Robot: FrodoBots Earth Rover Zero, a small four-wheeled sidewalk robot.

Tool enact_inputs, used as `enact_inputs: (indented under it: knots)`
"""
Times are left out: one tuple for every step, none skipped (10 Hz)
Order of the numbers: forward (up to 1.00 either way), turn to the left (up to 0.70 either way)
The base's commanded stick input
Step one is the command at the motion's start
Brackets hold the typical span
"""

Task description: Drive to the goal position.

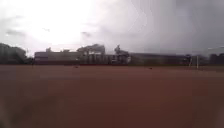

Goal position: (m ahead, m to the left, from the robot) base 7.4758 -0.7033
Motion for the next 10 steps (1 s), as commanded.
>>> enact_inputs:
  knots:
    - [0.50, 0.00]
    - [0.50, 0.00]
    - [0.50, 0.00]
    - [0.50, 0.00]
    - [0.50, 0.00]
    - [0.50, 0.00]
    - [0.50, 0.00]
    - [0.50, 0.00]
    - [0.50, 0.00]
    - [0.50, 0.00]
